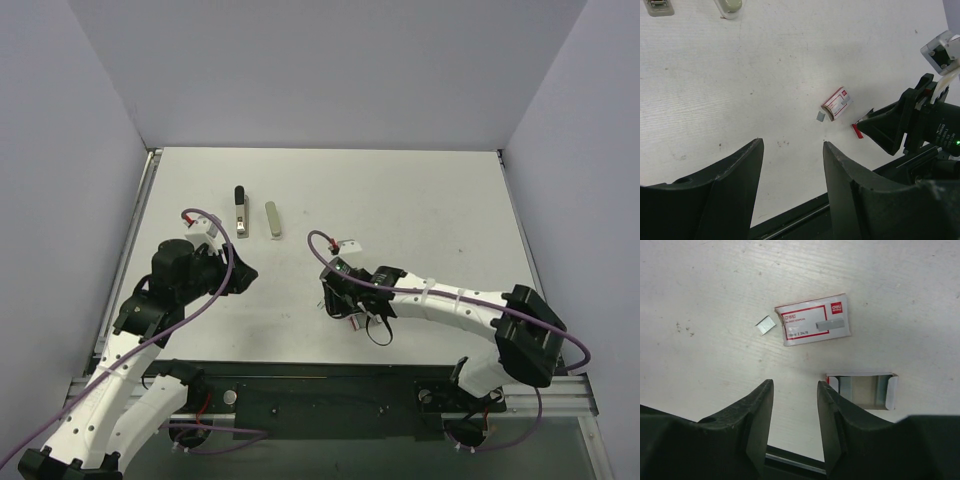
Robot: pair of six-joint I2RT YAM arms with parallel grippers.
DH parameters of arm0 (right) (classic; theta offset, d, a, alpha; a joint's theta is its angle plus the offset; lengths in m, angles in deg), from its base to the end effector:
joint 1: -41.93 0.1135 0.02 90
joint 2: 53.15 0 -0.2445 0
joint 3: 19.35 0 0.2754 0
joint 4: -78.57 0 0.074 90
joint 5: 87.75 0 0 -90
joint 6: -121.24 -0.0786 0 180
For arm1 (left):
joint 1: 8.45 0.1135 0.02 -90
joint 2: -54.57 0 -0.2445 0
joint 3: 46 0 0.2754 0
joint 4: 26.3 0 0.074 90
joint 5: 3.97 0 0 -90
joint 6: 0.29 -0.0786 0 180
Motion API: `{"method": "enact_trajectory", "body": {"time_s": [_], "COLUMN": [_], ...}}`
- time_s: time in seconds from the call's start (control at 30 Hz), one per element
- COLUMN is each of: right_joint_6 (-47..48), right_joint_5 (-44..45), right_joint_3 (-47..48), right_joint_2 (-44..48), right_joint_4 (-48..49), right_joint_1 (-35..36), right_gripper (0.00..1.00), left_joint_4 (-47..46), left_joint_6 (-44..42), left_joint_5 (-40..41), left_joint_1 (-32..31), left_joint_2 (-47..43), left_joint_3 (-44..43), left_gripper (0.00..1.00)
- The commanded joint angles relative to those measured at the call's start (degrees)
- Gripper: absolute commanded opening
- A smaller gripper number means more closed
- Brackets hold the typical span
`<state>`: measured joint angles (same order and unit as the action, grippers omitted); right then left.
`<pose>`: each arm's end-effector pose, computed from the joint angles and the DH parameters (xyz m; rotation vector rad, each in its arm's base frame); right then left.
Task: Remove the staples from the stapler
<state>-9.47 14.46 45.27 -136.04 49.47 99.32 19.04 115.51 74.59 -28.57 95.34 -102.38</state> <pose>0.2045 0.2887 0.1588 -0.2536 2.4336 0.5491 0.2118 -0.0942 0.2724 0.0183 2.1542 -0.6854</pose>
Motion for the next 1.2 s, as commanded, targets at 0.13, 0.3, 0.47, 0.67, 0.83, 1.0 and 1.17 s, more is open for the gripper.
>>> {"method": "enact_trajectory", "body": {"time_s": [0.13,0.3,0.47,0.67,0.83,1.0,1.17], "right_joint_6": [-6.74,-11.40,-14.22,-16.33,-16.68,-16.42,-16.33], "right_joint_5": [-1.22,-5.08,-7.46,-6.50,-5.70,-4.22,-2.28], "right_joint_3": [2.20,-0.26,-0.35,0.88,1.84,3.25,2.73], "right_joint_2": [-5.61,-7.54,-10.44,-13.26,-15.28,-16.77,-16.95], "right_joint_4": [2.09,8.50,12.12,12.47,12.56,10.98,10.01], "right_joint_1": [2.20,2.29,2.64,2.56,1.59,0.01,-1.75], "right_gripper": [0.45,0.48,0.50,0.51,0.52,0.52,0.52], "left_joint_4": [-3.31,-3.40,-3.40,-3.40,-3.40,-3.40,-3.40], "left_joint_6": [-0.14,0.04,0.04,-0.05,0.04,0.04,0.13], "left_joint_5": [-1.13,-1.39,-1.39,-1.48,-1.57,-1.65,-1.57], "left_joint_1": [0.43,0.43,0.43,0.34,0.34,0.26,0.26], "left_joint_2": [-1.31,-1.66,-2.01,-2.28,-2.45,-2.45,-2.63], "left_joint_3": [-0.15,-0.07,0.02,0.11,0.11,0.11,0.11], "left_gripper": [0.61,0.61,0.61,0.61,0.61,0.61,0.61]}}
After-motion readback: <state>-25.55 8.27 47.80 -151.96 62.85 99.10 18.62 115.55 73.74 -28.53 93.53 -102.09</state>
